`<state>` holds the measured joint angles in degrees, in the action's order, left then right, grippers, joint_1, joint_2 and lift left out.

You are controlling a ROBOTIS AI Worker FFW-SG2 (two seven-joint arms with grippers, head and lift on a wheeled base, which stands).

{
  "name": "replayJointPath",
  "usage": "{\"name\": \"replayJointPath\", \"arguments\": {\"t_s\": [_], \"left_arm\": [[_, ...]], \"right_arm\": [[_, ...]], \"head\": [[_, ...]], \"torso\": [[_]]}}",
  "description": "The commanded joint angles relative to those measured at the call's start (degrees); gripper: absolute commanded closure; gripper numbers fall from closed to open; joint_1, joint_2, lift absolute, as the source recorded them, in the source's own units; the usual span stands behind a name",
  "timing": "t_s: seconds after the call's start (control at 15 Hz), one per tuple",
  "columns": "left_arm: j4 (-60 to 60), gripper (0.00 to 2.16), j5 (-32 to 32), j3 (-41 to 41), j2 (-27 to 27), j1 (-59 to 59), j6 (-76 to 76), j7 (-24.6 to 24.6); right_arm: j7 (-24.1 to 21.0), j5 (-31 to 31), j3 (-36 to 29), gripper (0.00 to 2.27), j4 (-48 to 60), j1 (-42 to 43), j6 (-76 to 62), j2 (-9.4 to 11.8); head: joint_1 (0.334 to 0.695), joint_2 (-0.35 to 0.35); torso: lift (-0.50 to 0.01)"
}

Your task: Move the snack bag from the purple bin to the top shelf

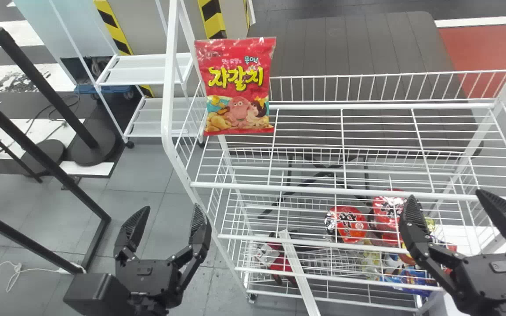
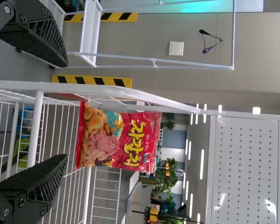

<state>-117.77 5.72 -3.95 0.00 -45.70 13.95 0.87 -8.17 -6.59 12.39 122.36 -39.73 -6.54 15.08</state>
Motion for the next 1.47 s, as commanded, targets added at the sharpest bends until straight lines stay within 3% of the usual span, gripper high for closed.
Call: {"name": "replayJointPath", "arguments": {"t_s": [0.0, 1.0, 1.4], "left_arm": [[0.0, 0.13, 0.0, 0.0, -0.1, 0.0, -0.2, -0.1], [-0.1, 0.14, -0.8, 0.8, -0.1, -0.2, -0.2, -0.7], [-0.1, 0.14, -0.8, 1.0, -0.1, -0.1, -0.2, -0.7]], "right_arm": [[0.0, 0.0, 0.0, 0.07, 0.0, 0.0, 0.0, 0.0], [-0.3, 0.5, 0.4, 0.07, 0.2, -0.4, 0.3, 0.2], [-1.1, 0.9, 0.7, 0.03, 0.3, -0.4, 1.8, 0.2]], "head": [[0.695, 0.176], [0.695, 0.171], [0.695, 0.172]], "torso": [[0.000], [0.000], [-0.026]]}}
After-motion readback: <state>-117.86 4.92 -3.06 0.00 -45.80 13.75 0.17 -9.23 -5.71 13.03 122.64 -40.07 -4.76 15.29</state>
